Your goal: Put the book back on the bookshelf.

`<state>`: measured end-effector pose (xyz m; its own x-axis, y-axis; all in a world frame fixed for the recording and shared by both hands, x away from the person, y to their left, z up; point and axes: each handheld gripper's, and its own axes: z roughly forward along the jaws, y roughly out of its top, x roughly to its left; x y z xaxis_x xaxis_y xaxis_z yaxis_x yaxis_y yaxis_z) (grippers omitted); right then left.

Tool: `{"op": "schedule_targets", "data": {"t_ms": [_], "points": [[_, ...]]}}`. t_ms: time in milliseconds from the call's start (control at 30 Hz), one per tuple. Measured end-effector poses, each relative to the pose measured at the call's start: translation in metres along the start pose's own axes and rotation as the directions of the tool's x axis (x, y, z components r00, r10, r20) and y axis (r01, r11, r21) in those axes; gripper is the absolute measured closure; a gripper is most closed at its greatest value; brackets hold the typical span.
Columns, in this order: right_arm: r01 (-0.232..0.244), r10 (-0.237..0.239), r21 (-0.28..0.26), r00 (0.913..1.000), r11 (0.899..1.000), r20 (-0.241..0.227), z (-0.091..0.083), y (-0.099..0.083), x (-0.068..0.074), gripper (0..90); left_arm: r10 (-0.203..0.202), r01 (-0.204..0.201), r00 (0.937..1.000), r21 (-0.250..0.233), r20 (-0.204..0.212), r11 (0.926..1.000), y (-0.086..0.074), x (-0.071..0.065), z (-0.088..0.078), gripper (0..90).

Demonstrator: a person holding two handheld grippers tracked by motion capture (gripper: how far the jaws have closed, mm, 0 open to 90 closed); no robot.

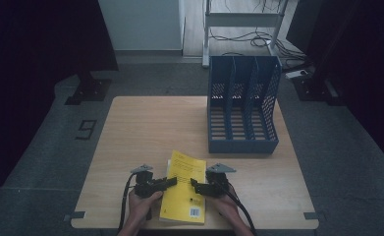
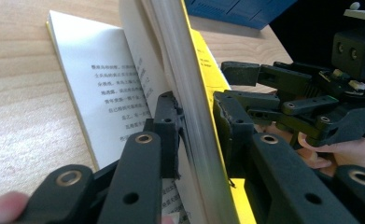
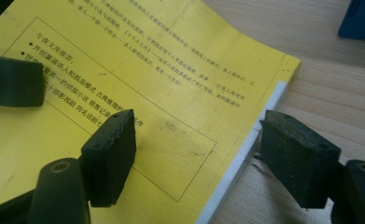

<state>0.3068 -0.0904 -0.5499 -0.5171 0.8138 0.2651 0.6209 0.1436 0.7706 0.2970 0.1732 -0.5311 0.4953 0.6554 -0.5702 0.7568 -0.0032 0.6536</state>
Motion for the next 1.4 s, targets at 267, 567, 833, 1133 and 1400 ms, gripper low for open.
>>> {"op": "schedule_targets", "data": {"t_ms": [267,567,833,1133,1400], "points": [[-0.004,0.003,-0.034,0.9996,0.999,-0.027,-0.007,0.001,-0.001,27.5,0.004,-0.003,0.9994,-0.055,0.034,0.9985,0.005,0.001,-0.011,77.6],[-0.035,0.032,-0.043,0.9975,0.998,-0.063,-0.009,-0.001,-0.003,25.9,0.022,-0.018,0.9987,-0.099,0.045,0.9950,0.009,0.000,-0.020,78.2],[-0.076,0.069,-0.064,0.9920,0.995,-0.106,-0.013,0.000,-0.005,23.6,0.024,-0.011,0.9950,-0.128,0.097,0.9917,0.011,-0.002,-0.024,78.4],[-0.088,0.077,-0.075,0.9877,0.993,-0.136,-0.019,0.001,-0.004,21.2,0.034,-0.014,0.9900,-0.141,0.137,0.9899,0.013,-0.005,-0.029,78.5],[-0.114,0.096,-0.100,0.9800,0.988,-0.174,-0.025,0.001,-0.005,20.2,0.063,-0.036,0.9862,-0.174,0.153,0.9841,0.017,-0.011,-0.038,78.4]]}}
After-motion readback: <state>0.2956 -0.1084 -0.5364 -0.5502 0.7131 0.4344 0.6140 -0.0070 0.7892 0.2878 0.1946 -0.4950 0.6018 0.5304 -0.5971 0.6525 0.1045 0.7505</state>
